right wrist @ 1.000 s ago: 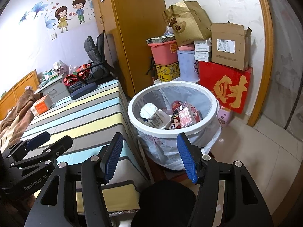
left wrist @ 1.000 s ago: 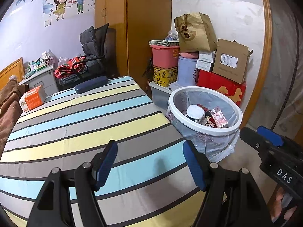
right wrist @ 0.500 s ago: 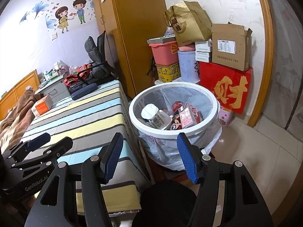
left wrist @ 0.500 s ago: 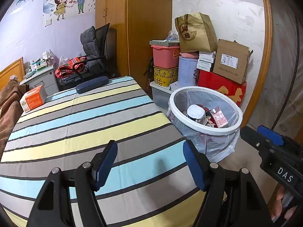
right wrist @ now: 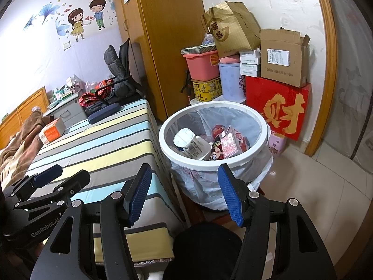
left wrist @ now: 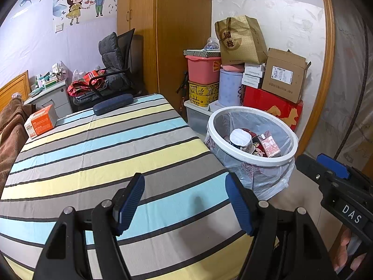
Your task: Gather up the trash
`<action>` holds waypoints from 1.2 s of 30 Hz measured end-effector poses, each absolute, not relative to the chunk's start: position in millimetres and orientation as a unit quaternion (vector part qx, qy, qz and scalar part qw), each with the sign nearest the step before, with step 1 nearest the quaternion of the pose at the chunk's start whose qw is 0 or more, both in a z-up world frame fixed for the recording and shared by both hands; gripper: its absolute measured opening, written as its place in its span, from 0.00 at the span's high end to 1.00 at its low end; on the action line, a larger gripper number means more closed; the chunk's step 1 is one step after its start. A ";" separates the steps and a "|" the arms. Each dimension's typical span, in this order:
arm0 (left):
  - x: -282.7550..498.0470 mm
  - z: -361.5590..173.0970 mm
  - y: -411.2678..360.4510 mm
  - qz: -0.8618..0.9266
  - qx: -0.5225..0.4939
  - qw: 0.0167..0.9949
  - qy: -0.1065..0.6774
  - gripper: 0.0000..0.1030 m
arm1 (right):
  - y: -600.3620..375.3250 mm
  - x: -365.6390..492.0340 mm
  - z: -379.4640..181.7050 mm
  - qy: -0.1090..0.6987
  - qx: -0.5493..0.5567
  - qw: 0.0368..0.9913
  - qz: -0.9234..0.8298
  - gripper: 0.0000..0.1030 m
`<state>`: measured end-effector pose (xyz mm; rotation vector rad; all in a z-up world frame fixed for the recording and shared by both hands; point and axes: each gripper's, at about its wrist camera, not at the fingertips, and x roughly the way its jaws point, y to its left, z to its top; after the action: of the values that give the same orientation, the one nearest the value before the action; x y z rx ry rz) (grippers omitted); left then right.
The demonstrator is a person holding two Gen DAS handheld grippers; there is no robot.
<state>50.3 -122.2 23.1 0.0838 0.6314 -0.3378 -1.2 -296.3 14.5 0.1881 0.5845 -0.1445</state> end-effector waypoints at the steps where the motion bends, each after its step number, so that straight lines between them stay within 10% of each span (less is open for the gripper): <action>1: 50.3 23.2 -122.1 -0.166 0.041 0.936 0.308 0.29 | -295.9 -1.1 14.6 0.288 0.093 0.951 -0.071 0.41; 36: 46.6 24.0 -123.9 -0.167 0.041 0.936 0.308 0.29 | -293.1 -2.3 14.8 0.285 0.093 0.952 -0.067 0.41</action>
<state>46.6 -123.9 24.0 0.0845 0.6303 -0.3410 -2.3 -293.1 14.8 0.1886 0.5800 -0.1355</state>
